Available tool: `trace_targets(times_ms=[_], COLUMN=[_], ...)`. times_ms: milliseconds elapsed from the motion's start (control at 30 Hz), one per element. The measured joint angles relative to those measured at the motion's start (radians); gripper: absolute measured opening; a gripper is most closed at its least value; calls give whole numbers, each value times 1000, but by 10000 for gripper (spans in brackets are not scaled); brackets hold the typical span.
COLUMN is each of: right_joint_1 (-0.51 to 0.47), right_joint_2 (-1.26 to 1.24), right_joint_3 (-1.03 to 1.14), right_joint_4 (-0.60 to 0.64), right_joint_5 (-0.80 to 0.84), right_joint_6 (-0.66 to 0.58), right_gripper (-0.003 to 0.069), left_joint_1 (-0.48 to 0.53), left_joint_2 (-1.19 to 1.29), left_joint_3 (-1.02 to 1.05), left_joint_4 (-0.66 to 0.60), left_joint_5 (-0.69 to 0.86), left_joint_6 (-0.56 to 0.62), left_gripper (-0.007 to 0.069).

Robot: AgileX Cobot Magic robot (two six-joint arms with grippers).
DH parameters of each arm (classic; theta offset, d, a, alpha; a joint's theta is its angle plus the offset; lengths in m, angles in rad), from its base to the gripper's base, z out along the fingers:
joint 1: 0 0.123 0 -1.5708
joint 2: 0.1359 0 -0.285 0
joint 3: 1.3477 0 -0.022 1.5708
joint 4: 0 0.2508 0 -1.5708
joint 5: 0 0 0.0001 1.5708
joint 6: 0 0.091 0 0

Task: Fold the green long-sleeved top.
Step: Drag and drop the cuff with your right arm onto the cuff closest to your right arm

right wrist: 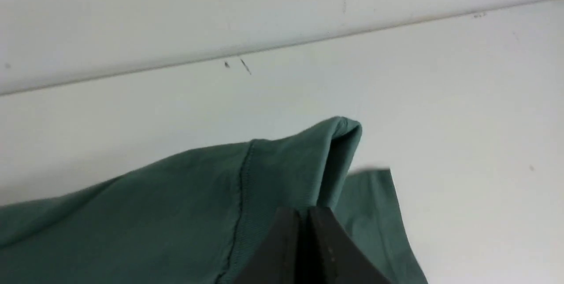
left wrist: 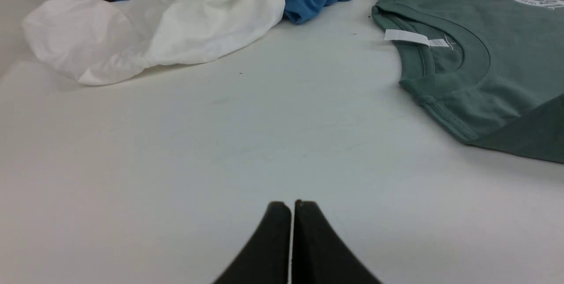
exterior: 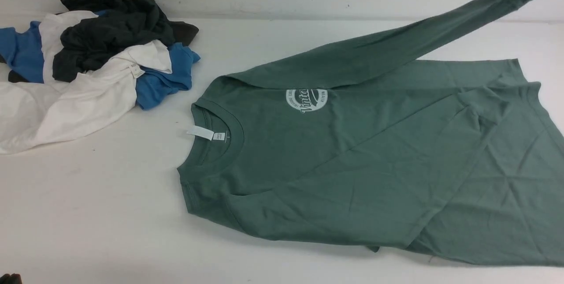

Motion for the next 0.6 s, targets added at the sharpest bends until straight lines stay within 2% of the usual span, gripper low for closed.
trace_targets(times_ms=[67, 200, 367, 600], right_joint_1=[6, 8, 8, 7], right_joint_2=[-74, -211, -393, -447], right_joint_3=[37, 181, 539, 1005], right_joint_4=[-7, -45, -64, -66], right_joint_5=[63, 82, 82, 64], right_joint_6=[0, 13, 54, 137], right_gripper=[2, 2, 2, 2], left_joint_1=[0, 0, 0, 0], left_joint_2=[0, 0, 0, 0], left_joint_3=[0, 0, 0, 0], left_joint_4=[0, -1, -2, -2], left_joint_5=[0, 0, 0, 0], left_joint_6=[0, 0, 0, 0], left_gripper=[-1, -1, -1, -1])
